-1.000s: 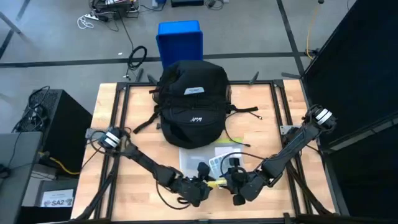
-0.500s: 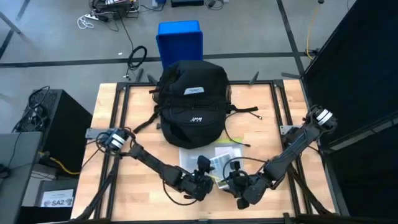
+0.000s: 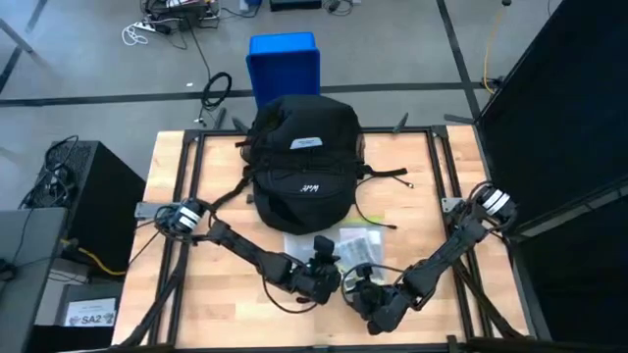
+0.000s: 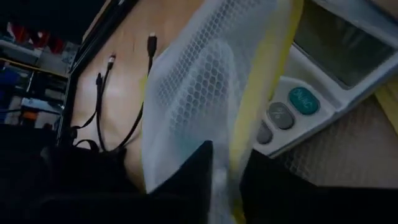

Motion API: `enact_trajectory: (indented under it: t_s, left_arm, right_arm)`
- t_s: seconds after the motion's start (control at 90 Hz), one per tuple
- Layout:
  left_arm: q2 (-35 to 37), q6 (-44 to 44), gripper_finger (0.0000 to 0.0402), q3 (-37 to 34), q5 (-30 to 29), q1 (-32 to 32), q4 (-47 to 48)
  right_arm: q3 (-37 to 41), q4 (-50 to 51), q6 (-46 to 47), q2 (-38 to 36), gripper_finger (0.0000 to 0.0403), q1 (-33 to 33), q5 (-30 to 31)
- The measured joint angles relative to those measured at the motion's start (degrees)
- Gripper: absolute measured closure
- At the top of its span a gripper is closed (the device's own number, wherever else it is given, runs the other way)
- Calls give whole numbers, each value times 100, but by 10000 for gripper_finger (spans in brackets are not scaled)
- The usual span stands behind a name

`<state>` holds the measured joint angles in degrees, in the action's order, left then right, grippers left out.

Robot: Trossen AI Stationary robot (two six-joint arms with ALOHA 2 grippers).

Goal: Unpack backpack
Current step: Remove the calculator from the zip bag

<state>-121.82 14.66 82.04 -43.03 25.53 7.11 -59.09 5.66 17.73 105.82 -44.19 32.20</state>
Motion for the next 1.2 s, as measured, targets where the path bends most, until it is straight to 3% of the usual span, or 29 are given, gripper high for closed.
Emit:
enact_trajectory:
  t_s: [0.156, 0.444, 0.656, 0.822, 1.0, 1.2]
  left_arm:
    - [0, 2, 398, 0, -2, -76, 0]
    - [0, 43, 402, -2, -4, -89, 11]
    - [0, 52, 402, -4, -24, -89, 24]
    - [32, 59, 401, -7, 66, -89, 71]
    - [224, 159, 402, -9, 81, -89, 305]
    - [586, 142, 402, -7, -43, -91, 728]
  right_arm:
    - [-2, 396, -100, 0, 293, -57, 528]
    - [-2, 1414, 258, 0, 271, -69, 594]
    - [-2, 1786, 164, 0, 268, 18, 986]
    - [-2, 2036, 162, 0, 302, 190, 1058]
    - [-11, 2044, 14, -4, 385, 310, 1168]
    - [-200, 2062, -73, -39, 395, 307, 1257]
